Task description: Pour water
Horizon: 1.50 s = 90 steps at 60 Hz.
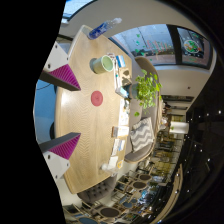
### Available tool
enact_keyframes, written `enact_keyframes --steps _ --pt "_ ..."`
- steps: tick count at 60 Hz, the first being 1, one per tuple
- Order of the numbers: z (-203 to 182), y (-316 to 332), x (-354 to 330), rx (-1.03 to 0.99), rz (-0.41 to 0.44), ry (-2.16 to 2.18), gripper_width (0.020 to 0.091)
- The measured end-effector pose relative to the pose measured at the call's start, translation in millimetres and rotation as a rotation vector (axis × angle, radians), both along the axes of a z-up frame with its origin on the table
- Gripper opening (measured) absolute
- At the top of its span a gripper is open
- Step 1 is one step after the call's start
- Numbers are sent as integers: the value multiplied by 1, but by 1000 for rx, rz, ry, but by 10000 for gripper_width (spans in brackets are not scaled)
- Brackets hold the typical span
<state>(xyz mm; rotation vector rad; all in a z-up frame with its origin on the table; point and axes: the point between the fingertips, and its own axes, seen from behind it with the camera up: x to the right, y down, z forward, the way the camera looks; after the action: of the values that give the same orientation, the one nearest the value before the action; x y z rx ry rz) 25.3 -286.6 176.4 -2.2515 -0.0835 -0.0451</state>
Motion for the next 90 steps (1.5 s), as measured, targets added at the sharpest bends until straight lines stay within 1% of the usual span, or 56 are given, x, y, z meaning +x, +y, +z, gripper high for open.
enact_keyframes --steps 10,21,28,42,46,52,61,68,72,76,79,82,83,84,87,88,90 --pt "-3 -6 -20 -5 3 -21 855" --pt "-14 -21 -83 -22 19 -22 860" --pt "-25 -35 -150 -28 64 -26 858" --pt "-55 -43 -324 -12 203 42 857" --pt "-58 -34 -369 11 232 66 860" --pt "-59 -9 -422 66 241 106 859" --pt "-61 44 -470 160 214 126 857" --pt "-77 85 -489 191 182 118 843" --pt "-90 101 -497 191 161 123 815" --pt "-98 114 -499 202 143 124 757" --pt "-103 121 -501 203 126 124 671" --pt "-104 127 -499 217 103 121 538" --pt "-105 131 -498 224 104 119 513" --pt "-104 131 -499 230 104 116 512" --pt "-103 132 -500 239 113 118 485" --pt "-103 133 -501 241 117 121 465" --pt "-103 133 -502 243 123 124 456"
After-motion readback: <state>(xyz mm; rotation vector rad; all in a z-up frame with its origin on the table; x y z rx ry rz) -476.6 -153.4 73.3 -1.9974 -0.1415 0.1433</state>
